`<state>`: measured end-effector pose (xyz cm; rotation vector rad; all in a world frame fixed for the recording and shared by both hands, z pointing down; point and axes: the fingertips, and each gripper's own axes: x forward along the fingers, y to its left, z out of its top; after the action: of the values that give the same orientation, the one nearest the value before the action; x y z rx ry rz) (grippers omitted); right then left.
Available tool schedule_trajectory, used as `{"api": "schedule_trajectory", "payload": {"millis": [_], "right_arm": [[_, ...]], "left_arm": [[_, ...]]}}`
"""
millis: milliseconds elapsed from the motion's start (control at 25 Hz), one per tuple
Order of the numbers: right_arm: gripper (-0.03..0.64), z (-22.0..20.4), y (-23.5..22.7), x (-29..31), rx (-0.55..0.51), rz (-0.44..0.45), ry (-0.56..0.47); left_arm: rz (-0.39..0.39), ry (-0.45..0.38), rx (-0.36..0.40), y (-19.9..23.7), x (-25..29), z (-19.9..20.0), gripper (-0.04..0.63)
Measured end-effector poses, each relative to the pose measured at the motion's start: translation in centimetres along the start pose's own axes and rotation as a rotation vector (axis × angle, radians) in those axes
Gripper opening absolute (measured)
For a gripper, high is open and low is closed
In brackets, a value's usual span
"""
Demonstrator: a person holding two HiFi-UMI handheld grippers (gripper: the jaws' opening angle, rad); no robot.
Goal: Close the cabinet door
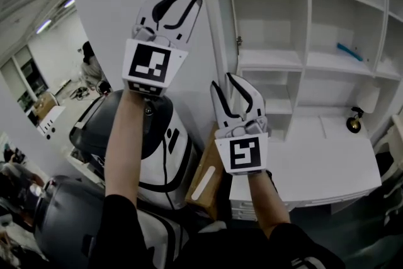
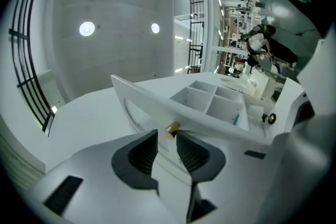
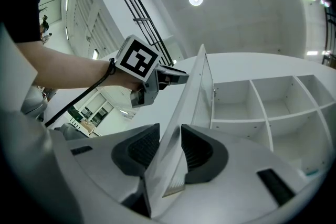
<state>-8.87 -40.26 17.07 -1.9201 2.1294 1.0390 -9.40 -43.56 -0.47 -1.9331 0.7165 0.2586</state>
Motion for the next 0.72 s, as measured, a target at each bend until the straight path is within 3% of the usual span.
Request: {"api": "schedule_trajectory", "payload": {"millis": [200,480,720], "right_arm": [[0.127,-0.1,-0.2,-0.1,0.016,-0.003,-0.009],[0.127,-0.1,-0.4,-0.5,0.034,0.012,-0.003],[0.118,-0.1,-0.7,-0.8,0.032,0.018,0.011]], "left_arm": [[-0.052,-0.016,0.081,-0.4,1.0,0.6,0.117],[-0.085,0.012,0.091,-0.9,1.1,0.9,0.116],[-0.055,0.020,0.083,-1.0,1.3,1.1,0.106]]}}
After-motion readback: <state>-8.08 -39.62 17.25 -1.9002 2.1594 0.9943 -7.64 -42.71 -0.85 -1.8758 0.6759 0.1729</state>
